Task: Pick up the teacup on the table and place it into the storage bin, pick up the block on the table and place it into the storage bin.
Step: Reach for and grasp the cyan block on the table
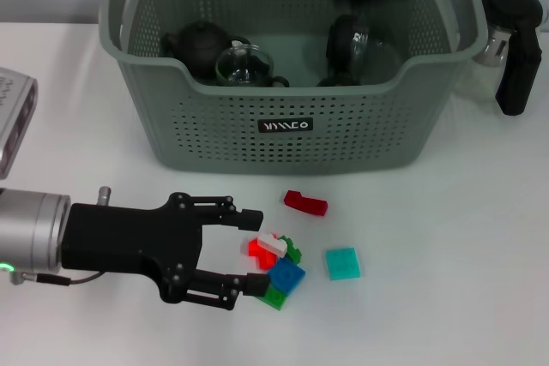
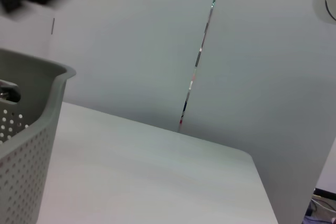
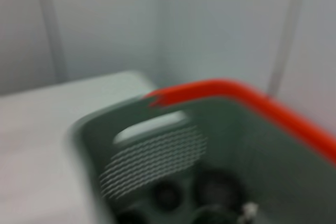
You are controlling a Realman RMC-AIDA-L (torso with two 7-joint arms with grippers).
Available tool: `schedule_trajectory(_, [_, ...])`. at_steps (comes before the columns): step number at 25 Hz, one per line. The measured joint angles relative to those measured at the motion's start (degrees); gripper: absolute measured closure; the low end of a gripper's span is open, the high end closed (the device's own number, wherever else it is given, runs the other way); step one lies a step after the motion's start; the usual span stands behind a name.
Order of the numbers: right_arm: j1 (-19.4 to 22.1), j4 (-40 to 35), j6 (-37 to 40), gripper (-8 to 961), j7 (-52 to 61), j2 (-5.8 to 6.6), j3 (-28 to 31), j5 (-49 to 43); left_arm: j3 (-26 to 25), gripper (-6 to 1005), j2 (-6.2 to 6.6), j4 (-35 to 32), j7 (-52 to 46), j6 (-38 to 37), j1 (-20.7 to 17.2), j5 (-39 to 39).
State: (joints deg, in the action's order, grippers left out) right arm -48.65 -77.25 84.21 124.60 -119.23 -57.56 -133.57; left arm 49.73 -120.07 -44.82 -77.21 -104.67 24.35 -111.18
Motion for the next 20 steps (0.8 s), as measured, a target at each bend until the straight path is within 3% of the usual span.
schedule_trajectory(7, [3.4, -9.0, 22.6, 7, -3.2, 0.63, -0.1, 0.7, 0.0, 185, 0.19, 0.0, 0.2, 0.0, -0.2, -0.1])
schedule_trajectory(10, [3.6, -9.6, 27.6, 11, -2.6, 0.66, -0.2, -1.0, 0.0, 185, 0.23, 0.0, 0.2, 0.0, -0.1, -0.2])
schedule_trajectory(20, [3.8, -3.8, 25.7, 12, -1.7, -1.03, -12.1, -9.1, -0.1, 185, 0.24, 0.2, 0.9, 0.1, 0.3, -0.3])
